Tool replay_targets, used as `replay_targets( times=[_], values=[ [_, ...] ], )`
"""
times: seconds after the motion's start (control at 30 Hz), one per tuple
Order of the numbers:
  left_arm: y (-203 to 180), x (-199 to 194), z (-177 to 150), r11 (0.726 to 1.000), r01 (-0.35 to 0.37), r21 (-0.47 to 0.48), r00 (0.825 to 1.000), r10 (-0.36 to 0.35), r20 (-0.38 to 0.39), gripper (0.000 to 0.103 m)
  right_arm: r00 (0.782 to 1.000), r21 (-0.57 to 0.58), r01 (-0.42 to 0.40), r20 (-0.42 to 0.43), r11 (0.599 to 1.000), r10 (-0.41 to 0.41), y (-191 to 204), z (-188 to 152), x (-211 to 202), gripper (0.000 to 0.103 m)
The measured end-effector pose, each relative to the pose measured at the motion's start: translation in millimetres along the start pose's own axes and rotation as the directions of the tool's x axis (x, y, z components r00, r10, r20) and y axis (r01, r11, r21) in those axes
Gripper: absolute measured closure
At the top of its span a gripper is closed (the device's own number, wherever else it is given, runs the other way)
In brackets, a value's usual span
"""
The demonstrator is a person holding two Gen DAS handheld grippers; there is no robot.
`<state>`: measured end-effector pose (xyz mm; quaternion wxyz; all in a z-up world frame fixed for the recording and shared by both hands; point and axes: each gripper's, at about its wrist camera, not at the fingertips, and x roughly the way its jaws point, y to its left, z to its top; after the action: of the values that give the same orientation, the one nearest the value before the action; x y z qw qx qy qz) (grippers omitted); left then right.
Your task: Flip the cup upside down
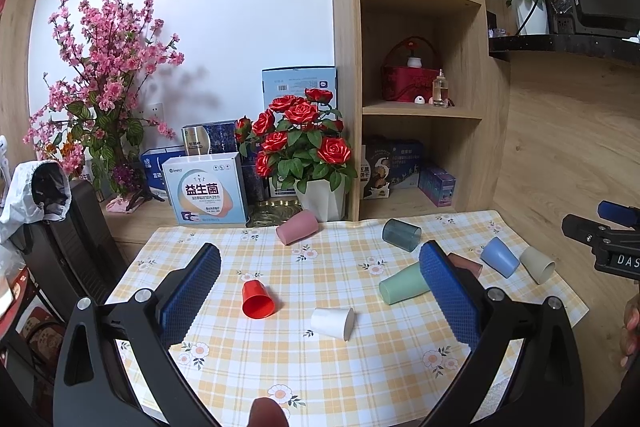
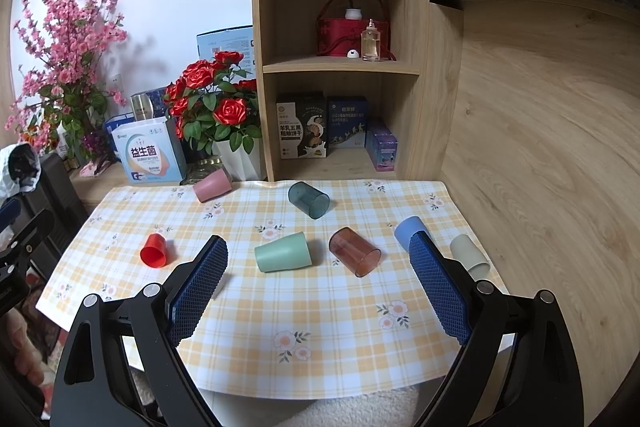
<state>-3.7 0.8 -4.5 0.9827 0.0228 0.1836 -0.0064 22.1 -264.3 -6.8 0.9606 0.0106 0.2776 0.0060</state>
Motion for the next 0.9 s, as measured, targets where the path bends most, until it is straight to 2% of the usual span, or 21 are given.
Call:
replay_targets(
  times=[0.37, 0.53, 0.77, 0.9],
  values=[
    [0.4, 3.0, -2.7, 1.000, 0.006, -0.011, 1.000, -0.006, -0.011, 0.006, 1.000, 0.010, -0.003, -0.005, 1.000, 0.004, -0.8, -1.9, 2.4, 0.014],
    [15.8, 19.9, -6.0, 0.997, 0.027, -0.071, 0.998, -0.031, -0.059, 0.006, 0.998, 0.061, -0.062, 0.013, 0.996, 0.061, -11.0, 1.1, 12.3, 0.014],
    [53.4, 61.4, -11.1, 0.994, -0.002, -0.106, 0.996, -0.007, -0.088, 0.006, 0.997, 0.108, -0.074, -0.027, 0.991, 0.077, -38.6, 2.1, 64.5, 0.014],
    [79.7, 88.4, -15.2, 0.991, -0.001, -0.136, 0.995, -0.012, -0.094, 0.006, 0.991, 0.130, -0.093, -0.088, 0.987, 0.105, -50.2, -1.7, 105.3, 0.014]
  ],
)
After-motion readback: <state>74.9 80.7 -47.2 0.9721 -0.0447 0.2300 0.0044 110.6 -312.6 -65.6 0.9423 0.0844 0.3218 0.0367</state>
